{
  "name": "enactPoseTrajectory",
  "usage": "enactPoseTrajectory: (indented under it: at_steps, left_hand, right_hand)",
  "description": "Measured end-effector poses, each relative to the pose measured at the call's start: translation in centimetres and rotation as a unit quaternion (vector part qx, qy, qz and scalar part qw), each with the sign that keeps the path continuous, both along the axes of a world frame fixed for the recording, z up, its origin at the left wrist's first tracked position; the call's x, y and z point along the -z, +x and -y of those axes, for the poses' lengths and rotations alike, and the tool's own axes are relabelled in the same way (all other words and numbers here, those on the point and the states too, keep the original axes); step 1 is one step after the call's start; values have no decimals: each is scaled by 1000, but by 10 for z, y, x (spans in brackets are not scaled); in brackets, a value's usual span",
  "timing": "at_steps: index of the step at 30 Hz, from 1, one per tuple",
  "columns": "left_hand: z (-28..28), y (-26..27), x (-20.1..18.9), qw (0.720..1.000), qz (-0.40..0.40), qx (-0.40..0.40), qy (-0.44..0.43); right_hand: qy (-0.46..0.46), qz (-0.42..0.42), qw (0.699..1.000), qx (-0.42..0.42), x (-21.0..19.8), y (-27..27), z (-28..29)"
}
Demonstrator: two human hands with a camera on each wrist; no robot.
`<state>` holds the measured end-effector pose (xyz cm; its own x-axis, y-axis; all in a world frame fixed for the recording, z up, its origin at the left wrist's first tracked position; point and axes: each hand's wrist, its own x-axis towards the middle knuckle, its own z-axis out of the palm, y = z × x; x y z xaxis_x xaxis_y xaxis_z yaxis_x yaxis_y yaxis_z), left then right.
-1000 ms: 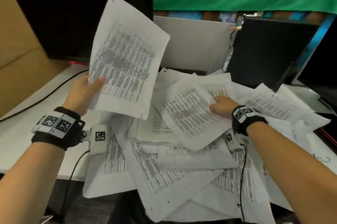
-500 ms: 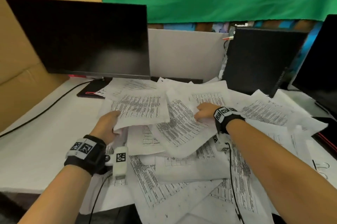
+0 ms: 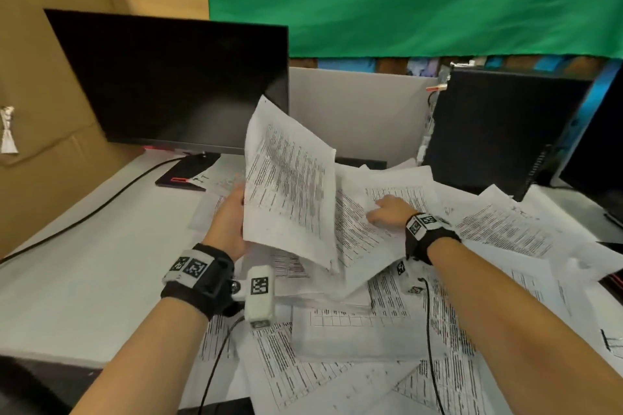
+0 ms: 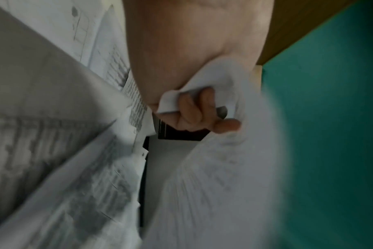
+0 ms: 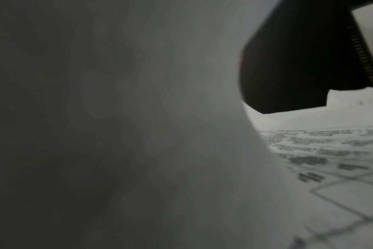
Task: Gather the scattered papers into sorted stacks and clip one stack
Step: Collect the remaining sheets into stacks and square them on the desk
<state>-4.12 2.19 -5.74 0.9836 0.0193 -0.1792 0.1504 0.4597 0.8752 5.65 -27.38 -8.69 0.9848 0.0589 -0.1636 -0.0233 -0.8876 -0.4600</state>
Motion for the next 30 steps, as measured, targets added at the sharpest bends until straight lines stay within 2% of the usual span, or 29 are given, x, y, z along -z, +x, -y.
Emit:
enactPoseTrajectory:
  at_steps: [1, 2, 3, 4, 5, 7, 8, 9, 13, 15, 17, 20, 23, 24, 25, 27, 28, 30]
  left_hand:
    - [1, 0, 4, 998, 6, 17, 55]
    - [1, 1, 11, 993, 2, -7, 122]
    - [0, 1, 19, 978, -1, -43, 205]
    - [-1, 4, 29, 971, -31, -72, 226]
    - [0, 4, 36, 969, -59, -85, 223]
    - [4, 8, 51, 953, -75, -108, 271]
    - [9, 10, 56, 942, -67, -121, 306]
    - [13, 8, 58, 935, -63, -125, 326]
    - [22, 2, 66, 909, -46, -109, 399]
    - [20, 1, 69, 900, -36, -90, 425]
    - [18, 1, 71, 896, -42, -67, 437]
    - [17, 2, 70, 896, -63, -40, 439]
    - [22, 2, 61, 860, -17, -49, 507]
    - [26, 2, 56, 871, 15, -39, 489]
    - [31, 1, 47, 902, 31, -15, 431]
    - [43, 5, 33, 967, -11, 60, 246]
    - [46, 7, 29, 984, -34, 89, 150]
    - [43, 11, 23, 988, -58, 142, 37]
  right_hand:
    - [45, 24, 998, 29, -8, -3, 6]
    - [95, 54, 991, 71, -16, -6, 16]
    - [158, 92, 976, 122, -26, -9, 27]
    - [230, 126, 948, 180, -35, -13, 40]
    - [319, 159, 903, 240, -44, -19, 53]
    - [495, 189, 784, 323, -56, -32, 76]
    - [561, 188, 731, 340, -57, -35, 84]
    - [609, 174, 694, 342, -58, -40, 87]
    - [717, 90, 613, 319, -42, -47, 72]
    - [753, 43, 585, 299, -35, -56, 52]
    - [750, -1, 605, 267, -25, -64, 29]
    - [668, -53, 704, 233, -13, -78, -5]
    - [634, -65, 739, 221, -6, -91, -28]
    - [635, -77, 737, 217, -4, -95, -34]
    - [655, -94, 718, 217, -5, -99, -41]
    - [683, -129, 687, 211, -4, -105, -50]
    - [682, -141, 688, 205, -4, -107, -54]
    - [665, -150, 707, 191, -3, -113, -58]
